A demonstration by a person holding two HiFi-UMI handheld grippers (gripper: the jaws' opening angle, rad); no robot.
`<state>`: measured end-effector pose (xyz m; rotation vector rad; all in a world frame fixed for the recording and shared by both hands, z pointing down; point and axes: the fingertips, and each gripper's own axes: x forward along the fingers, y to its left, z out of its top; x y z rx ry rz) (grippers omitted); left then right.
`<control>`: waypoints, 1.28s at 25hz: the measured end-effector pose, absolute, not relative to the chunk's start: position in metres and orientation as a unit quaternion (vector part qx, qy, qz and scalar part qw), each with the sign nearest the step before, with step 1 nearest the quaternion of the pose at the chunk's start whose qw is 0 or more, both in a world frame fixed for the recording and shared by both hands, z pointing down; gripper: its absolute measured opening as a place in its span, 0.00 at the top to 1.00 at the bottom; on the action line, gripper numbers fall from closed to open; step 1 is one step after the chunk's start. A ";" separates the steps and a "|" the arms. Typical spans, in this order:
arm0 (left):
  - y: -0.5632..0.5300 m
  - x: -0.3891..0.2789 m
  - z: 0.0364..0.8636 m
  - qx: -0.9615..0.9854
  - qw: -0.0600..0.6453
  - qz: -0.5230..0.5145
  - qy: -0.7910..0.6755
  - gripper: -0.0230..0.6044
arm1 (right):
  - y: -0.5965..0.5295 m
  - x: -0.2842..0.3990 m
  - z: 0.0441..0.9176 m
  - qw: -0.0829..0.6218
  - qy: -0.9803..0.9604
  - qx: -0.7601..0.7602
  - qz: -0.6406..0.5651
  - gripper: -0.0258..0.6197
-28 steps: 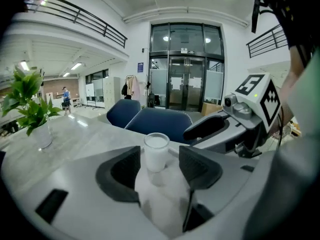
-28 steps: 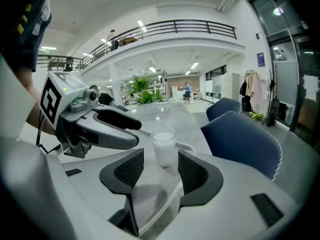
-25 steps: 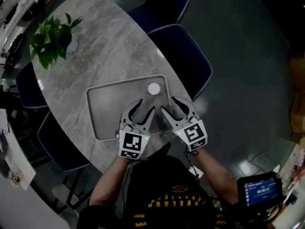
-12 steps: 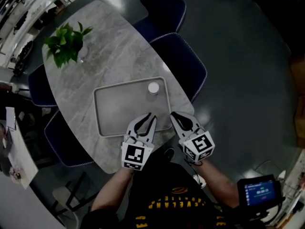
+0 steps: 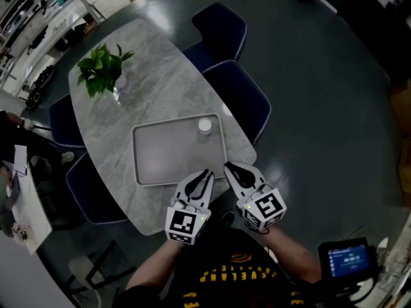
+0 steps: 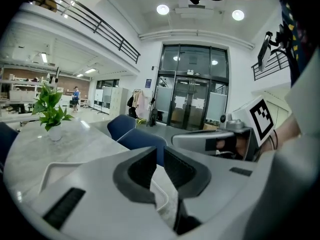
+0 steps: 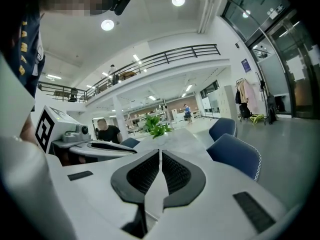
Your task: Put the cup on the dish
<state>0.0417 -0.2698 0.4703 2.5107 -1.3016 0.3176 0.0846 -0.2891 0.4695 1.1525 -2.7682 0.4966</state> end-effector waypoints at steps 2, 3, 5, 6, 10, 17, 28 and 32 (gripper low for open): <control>-0.262 0.044 0.464 0.872 0.142 0.108 -0.457 0.89 | -0.283 0.085 0.463 0.049 -0.912 0.376 0.157 0.92; -0.257 0.046 0.460 0.872 0.141 0.106 -0.457 0.89 | -0.280 0.086 0.459 0.048 -0.913 0.376 0.153 0.92; -0.249 0.050 0.450 0.873 0.139 0.101 -0.456 0.89 | -0.275 0.091 0.452 0.040 -0.913 0.378 0.146 0.92; -0.246 0.052 0.445 0.875 0.136 0.097 -0.455 0.89 | -0.272 0.093 0.449 0.033 -0.913 0.381 0.144 0.92; -0.239 0.057 0.428 0.880 0.126 0.083 -0.451 0.89 | -0.267 0.102 0.434 0.013 -0.909 0.393 0.141 0.92; -0.222 0.067 0.398 0.888 0.105 0.070 -0.442 0.89 | -0.252 0.118 0.410 -0.012 -0.896 0.417 0.151 0.92; -0.186 0.085 0.376 0.893 0.084 0.061 -0.438 0.89 | -0.214 0.129 0.382 -0.028 -0.901 0.414 0.124 0.92; -0.174 0.087 0.369 0.891 0.081 0.058 -0.444 0.89 | -0.200 0.131 0.375 -0.026 -0.904 0.414 0.104 0.92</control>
